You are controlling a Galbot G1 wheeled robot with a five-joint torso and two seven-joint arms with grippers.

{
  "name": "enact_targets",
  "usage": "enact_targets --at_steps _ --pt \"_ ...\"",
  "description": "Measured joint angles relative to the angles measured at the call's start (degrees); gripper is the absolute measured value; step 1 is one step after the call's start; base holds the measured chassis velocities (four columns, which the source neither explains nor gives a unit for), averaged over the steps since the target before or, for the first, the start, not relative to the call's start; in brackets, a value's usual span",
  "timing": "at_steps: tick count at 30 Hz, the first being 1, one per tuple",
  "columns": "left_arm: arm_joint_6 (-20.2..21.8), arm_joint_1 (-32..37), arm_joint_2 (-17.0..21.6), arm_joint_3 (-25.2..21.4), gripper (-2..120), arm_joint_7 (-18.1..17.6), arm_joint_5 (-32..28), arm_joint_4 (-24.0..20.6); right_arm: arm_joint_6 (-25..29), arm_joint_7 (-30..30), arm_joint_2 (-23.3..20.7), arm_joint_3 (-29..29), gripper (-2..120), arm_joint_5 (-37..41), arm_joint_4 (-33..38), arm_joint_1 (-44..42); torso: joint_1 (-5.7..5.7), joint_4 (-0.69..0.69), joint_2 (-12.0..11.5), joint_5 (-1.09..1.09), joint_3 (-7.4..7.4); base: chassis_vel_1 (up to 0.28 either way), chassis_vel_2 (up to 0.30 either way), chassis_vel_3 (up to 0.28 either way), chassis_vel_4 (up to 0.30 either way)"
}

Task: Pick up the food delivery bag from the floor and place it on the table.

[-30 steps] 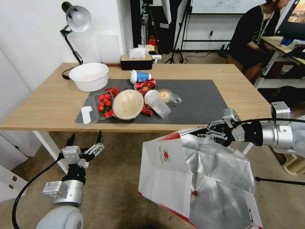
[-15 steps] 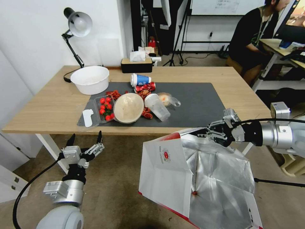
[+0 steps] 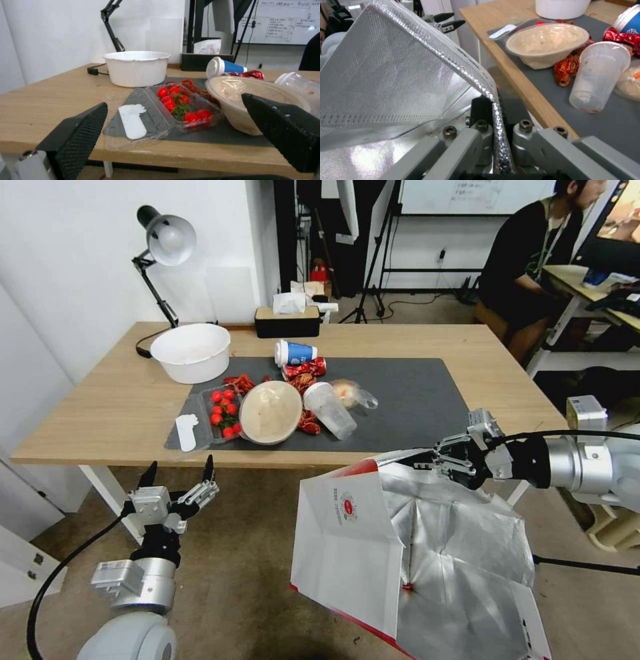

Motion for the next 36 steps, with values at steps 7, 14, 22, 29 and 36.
enact_targets --at_steps 7,14,22,29,36 --pt "-0.08 0.05 0.08 0.01 100 0.00 0.01 -0.07 0.00 0.01 -0.02 0.09 0 0.00 0.08 -0.15 0.01 0.00 0.00 0.00 0.00 0.000 0.000 0.000 0.000" --pt "-0.20 0.12 0.25 -0.04 100 0.00 0.01 -0.14 0.00 0.04 -0.13 0.39 0 0.00 0.30 -0.40 -0.02 0.00 -0.07 0.00 -0.03 0.000 0.000 0.000 0.000" --pt "-0.35 0.19 0.29 -0.06 100 -0.01 0.02 -0.22 0.00 0.27 -0.16 0.54 0 0.05 0.66 -0.61 -0.08 0.00 -0.20 0.00 -0.11 0.000 0.000 0.000 0.000" --pt "-0.43 0.40 0.36 -0.13 100 -0.07 0.06 -0.52 -0.02 1.12 -0.77 2.18 0 1.30 1.56 -1.06 -0.18 0.00 -0.42 0.00 -0.24 0.000 0.000 0.000 0.000" --pt "-0.61 0.67 0.39 -0.21 100 -0.09 0.14 -0.64 -0.87 2.75 -1.90 9.21 0 8.36 2.65 -2.87 -0.24 0.00 -0.54 0.00 -0.31 0.000 0.000 0.000 0.000"
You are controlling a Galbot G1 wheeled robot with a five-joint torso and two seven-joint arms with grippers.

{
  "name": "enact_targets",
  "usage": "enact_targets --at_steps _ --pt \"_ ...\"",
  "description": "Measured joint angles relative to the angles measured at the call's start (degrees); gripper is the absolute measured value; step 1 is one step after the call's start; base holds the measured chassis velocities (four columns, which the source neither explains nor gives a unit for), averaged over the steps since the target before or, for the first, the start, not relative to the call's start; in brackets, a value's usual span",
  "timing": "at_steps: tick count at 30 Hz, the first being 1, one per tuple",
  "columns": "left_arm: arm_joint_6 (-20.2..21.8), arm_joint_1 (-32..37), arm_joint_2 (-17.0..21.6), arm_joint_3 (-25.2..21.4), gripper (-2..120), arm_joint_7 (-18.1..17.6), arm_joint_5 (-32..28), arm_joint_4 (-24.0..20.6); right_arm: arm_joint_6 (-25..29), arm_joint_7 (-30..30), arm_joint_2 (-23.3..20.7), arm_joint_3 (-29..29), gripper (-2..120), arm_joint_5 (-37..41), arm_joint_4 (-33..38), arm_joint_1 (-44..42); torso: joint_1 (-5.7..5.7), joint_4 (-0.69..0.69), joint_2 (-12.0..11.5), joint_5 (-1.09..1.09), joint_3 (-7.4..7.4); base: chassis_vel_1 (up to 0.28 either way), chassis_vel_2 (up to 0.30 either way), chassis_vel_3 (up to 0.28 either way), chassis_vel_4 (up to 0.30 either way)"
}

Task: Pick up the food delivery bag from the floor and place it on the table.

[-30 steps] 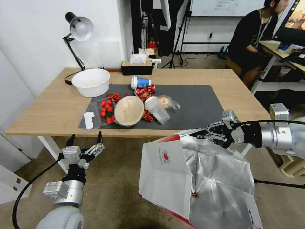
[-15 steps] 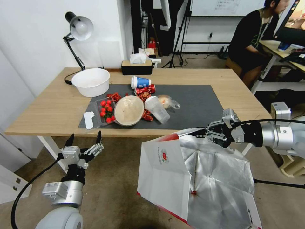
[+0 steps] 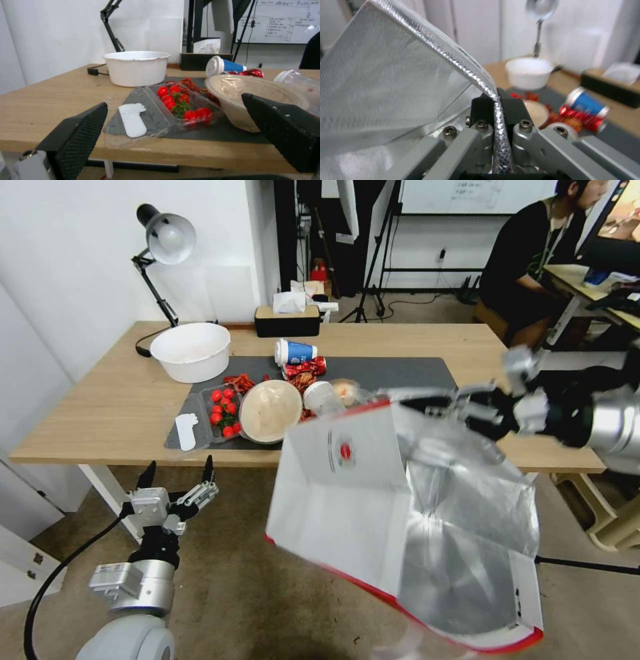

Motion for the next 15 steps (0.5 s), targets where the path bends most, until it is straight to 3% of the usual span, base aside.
enact_targets --at_steps 5,11,14,15 --pt "-0.02 -0.06 -0.19 0.33 100 0.00 0.31 0.35 -1.10 4.46 0.35 7.13 0 8.36 0.93 1.40 -0.04 0.00 -0.09 -0.01 -0.04 0.000 0.000 0.000 0.000" --pt "-0.19 0.01 -0.29 0.44 100 0.01 0.52 0.48 -1.57 11.64 1.81 6.28 0 13.89 -0.41 10.33 -0.05 0.01 -0.13 0.01 -0.06 0.000 0.000 0.000 0.000" --pt "-0.44 0.09 -0.56 0.64 100 0.05 0.82 0.50 -2.79 22.55 3.17 7.22 0 17.16 -3.43 16.42 -0.06 0.01 -0.16 0.01 -0.08 0.000 0.000 0.000 0.000" --pt "-0.44 0.09 -0.56 0.64 100 0.05 0.82 0.50 -2.79 22.55 3.17 7.22 0 17.16 -3.43 16.42 -0.06 0.01 -0.16 0.01 -0.08 0.000 0.000 0.000 0.000"
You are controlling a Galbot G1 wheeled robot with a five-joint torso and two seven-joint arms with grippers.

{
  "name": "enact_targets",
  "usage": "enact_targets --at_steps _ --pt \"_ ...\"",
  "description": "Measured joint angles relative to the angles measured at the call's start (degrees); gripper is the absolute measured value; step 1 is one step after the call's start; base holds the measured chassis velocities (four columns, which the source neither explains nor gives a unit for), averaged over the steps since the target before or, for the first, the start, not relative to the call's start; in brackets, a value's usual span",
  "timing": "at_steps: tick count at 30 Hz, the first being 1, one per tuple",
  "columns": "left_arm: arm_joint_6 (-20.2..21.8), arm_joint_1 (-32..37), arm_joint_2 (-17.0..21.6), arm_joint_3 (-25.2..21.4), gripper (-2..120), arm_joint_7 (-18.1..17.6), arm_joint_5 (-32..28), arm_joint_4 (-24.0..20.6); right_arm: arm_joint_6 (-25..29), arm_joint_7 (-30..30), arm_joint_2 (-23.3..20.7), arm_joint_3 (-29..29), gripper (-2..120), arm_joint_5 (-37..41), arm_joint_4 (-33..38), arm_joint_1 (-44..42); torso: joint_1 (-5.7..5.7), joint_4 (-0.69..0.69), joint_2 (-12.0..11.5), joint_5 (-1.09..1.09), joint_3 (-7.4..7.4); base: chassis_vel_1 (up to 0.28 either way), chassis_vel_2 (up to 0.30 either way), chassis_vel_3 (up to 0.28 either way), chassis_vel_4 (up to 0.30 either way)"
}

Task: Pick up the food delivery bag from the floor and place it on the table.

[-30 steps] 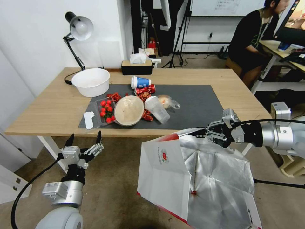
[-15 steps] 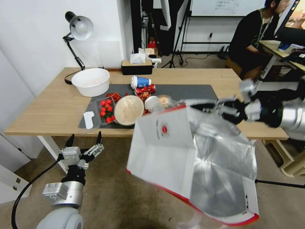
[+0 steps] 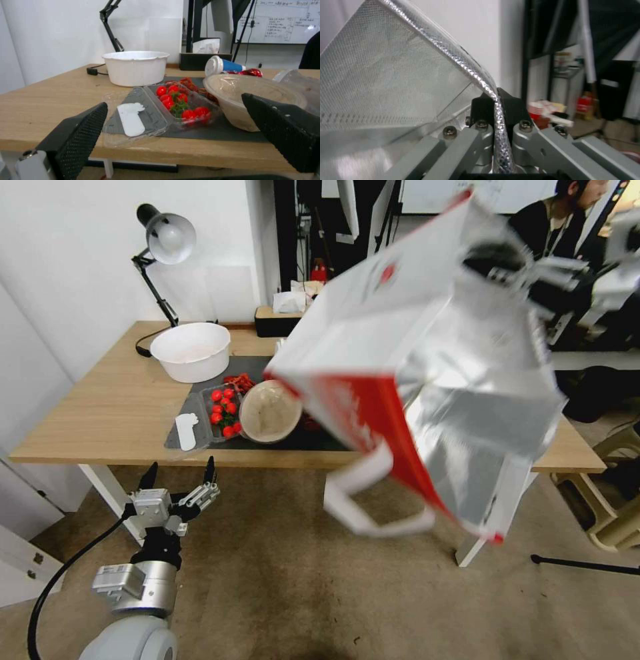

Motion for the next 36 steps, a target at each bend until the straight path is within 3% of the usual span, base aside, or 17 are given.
enact_targets --at_steps 3,4,8,16,23,36 --pt "-0.04 0.00 -0.26 0.31 100 0.08 0.39 0.01 -1.98 10.12 1.46 4.57 0 0.79 -0.08 -1.66 -0.01 -0.02 -0.02 -0.01 -0.02 0.000 0.000 0.000 0.000" --pt "-0.04 0.00 -0.26 0.31 100 0.08 0.39 0.01 -1.98 10.12 1.46 4.57 0 0.79 -0.08 -1.66 -0.01 -0.02 -0.02 -0.01 -0.02 0.000 0.000 0.000 0.000" --pt "-0.06 0.07 -0.29 0.48 100 0.17 0.64 0.04 -3.25 22.36 4.25 5.77 0 1.13 0.77 -3.07 -0.02 -0.01 -0.05 0.00 -0.02 0.000 0.000 0.000 0.000" --pt "-0.10 0.05 -0.29 0.68 100 0.25 0.78 0.36 -3.12 33.73 8.62 4.23 0 0.89 3.09 -3.83 -0.03 0.00 -0.06 0.00 -0.04 0.000 0.000 0.000 0.000" --pt "-0.34 -0.19 -0.28 0.69 100 0.26 0.81 0.84 -4.08 40.27 12.04 4.33 0 0.84 3.86 -5.61 -0.03 -0.01 -0.07 -0.01 -0.04 0.000 0.000 0.000 0.000" --pt "-0.33 -0.51 -0.27 0.87 100 0.30 0.85 1.07 -4.13 43.65 16.53 2.05 0 -1.64 3.55 -6.98 -0.04 -0.01 -0.08 0.00 -0.05 0.000 0.000 0.000 0.000"
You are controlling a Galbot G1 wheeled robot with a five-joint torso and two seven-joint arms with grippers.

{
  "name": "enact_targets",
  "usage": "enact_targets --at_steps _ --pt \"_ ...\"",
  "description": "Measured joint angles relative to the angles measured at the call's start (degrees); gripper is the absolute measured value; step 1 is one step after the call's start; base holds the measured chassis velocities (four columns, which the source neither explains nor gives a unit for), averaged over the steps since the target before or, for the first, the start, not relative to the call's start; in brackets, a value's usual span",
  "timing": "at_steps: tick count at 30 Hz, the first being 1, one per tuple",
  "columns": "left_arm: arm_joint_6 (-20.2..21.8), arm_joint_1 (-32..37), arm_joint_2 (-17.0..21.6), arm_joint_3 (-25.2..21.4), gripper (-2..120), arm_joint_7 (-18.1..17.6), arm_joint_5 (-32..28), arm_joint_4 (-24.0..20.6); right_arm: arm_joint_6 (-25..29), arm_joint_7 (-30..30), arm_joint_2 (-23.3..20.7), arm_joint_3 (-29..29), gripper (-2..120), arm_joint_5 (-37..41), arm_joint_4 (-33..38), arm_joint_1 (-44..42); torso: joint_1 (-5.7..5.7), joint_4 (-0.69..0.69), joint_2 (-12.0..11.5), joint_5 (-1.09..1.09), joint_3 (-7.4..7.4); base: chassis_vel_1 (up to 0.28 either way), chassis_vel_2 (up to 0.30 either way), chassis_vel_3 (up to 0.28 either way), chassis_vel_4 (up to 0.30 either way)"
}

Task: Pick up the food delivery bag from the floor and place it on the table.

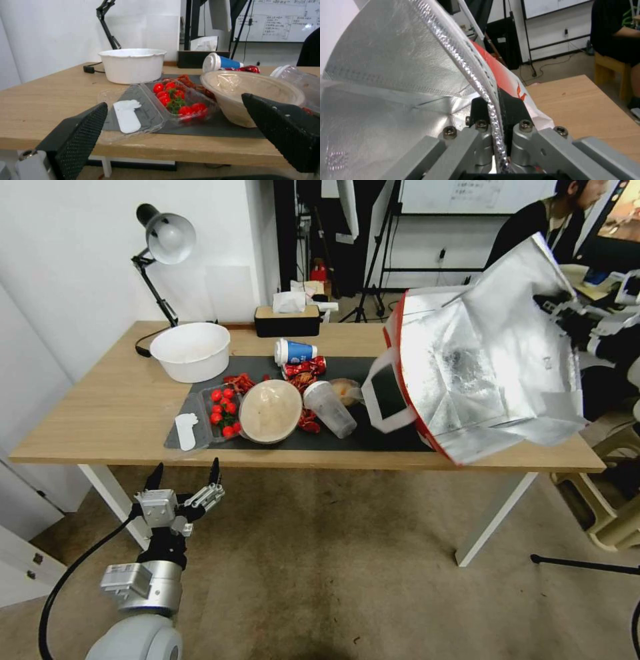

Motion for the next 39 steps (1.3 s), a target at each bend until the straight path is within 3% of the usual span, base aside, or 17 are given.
enact_targets --at_steps 18,39 --pt "-0.22 -0.10 -0.02 -0.07 100 0.01 0.09 0.71 1.00 0.93 3.08 -6.74 0 -3.77 -4.99 3.36 0.00 0.00 -0.01 -0.01 0.00 0.000 0.000 0.000 0.000" --pt "-0.72 -0.96 0.16 0.11 100 0.00 0.09 2.16 1.06 -0.67 2.78 -7.97 0 -6.89 -9.86 5.41 0.00 0.00 -0.01 0.00 0.00 0.000 0.000 0.000 0.000"
